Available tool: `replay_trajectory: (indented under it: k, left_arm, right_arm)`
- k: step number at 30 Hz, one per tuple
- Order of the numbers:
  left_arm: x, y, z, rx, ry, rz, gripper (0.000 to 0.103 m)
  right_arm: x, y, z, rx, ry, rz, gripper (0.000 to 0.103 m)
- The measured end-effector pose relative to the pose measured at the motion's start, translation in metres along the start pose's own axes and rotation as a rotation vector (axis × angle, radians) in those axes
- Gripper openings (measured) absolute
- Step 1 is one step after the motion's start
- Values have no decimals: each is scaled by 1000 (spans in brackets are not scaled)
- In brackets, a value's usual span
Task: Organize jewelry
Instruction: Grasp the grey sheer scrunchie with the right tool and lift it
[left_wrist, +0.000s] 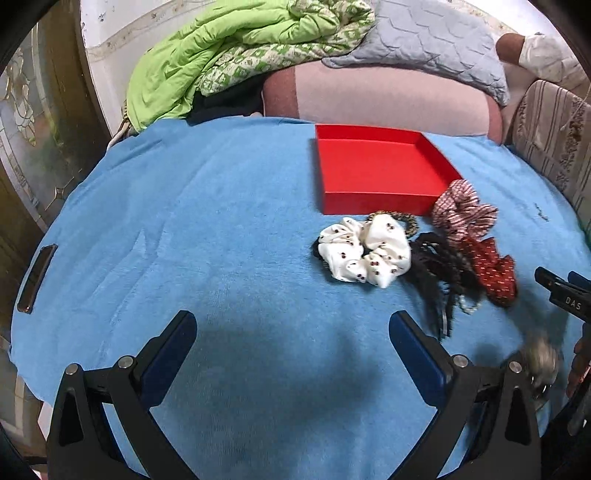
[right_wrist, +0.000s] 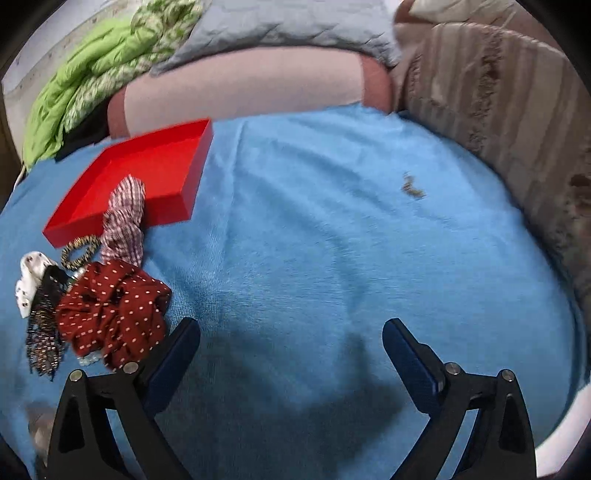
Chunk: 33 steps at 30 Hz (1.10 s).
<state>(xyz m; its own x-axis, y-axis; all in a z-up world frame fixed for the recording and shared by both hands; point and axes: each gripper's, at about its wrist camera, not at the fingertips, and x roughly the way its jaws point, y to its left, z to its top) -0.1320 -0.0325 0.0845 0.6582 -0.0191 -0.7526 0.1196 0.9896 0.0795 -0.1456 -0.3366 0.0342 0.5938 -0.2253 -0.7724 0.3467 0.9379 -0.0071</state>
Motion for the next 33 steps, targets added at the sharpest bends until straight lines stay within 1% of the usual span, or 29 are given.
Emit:
replay_trajectory:
  k: [4, 6, 8, 10, 12, 15, 21, 23, 26, 33]
  left_arm:
    - [-11, -1, -3, -3, -6, -18, 103]
    - [-14, -2, -6, 2, -6, -30, 103]
    - [-18, -1, -11, 7, -3, -38, 103]
    - [-23, 1, -15, -1, -11, -47, 103]
    - [-24, 1, -17, -2, -9, -48, 103]
    - [-27, -2, -20, 4, -4, -60, 103]
    - [-46, -9, -29, 37, -40, -39, 103]
    - [-51, -10, -32, 47, -41, -32, 103]
    - [-58, -10, -37, 47, -33, -42, 103]
    - [-77, -9, -41, 53, -54, -44, 103]
  right_arm:
    - [-28, -3, -7, 13, -44, -10, 101]
    - [-45, -1, -11, 16, -60, 3, 101]
    - [-67, 2, -22, 17, -61, 81, 101]
    - [-91, 14, -33, -24, -71, 190, 101]
    - [-113, 32, -48, -95, -97, 242, 101]
    - [-125, 44, -62, -131, -110, 274, 101]
    - [-129, 62, -77, -172, -105, 258, 101]
    - [-131, 61, -80, -162, -100, 268, 101]
    - [-132, 60, -84, -141, -90, 270, 101]
    - [-140, 59, -89, -119, -64, 244, 94]
